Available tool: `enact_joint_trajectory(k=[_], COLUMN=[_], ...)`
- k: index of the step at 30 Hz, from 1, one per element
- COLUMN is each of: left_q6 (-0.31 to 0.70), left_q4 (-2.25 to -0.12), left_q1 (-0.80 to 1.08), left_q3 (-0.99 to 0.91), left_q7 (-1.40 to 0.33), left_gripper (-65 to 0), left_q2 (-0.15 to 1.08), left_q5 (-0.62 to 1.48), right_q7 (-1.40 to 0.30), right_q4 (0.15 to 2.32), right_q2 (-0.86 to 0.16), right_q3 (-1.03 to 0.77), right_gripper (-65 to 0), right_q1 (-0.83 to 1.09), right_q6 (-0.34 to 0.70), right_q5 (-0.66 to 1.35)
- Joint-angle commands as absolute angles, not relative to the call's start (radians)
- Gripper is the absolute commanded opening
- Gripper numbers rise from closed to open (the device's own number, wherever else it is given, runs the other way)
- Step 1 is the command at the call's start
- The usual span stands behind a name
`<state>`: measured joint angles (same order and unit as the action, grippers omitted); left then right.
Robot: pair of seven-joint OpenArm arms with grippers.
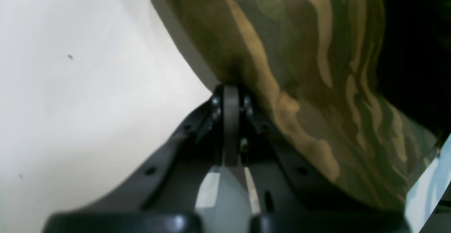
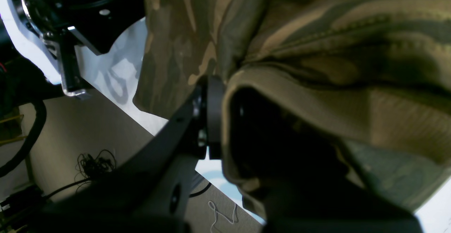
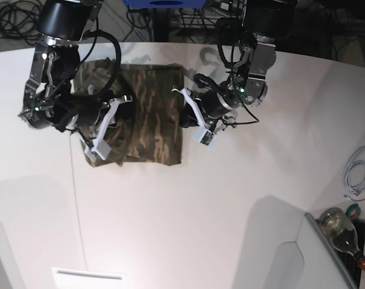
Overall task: Layout the t-shirt on the table in an organized manner, then fold the t-shirt properly
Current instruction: 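Fold the strip's end with the right gripper toward the left gripper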
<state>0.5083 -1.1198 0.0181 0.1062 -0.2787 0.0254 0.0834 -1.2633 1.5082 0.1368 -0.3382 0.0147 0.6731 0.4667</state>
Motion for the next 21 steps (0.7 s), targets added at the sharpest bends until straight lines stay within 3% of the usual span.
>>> enact_joint_trajectory(k=[1,21], left_q6=[0.518,0.518], left_q4=[-1.138,-1.138], left_q1=[0.008,0.008], left_q3=[0.107,0.105], left_q7=[-0.263,-0.263], left_gripper=[-65.0,-65.0], left_q2=[0.024,0.024], left_q5=[0.097,0.097], right_q7=[-1.250,-1.248], right_q4=[1.520,1.484], right_q2=[0.140,0.150], right_q3=[-0.337,-0.285], right_gripper=[-63.5,-64.1], right_q1=[-0.002,-0.041], right_q6=[0.670,0.670], right_q5=[0.490,0.492])
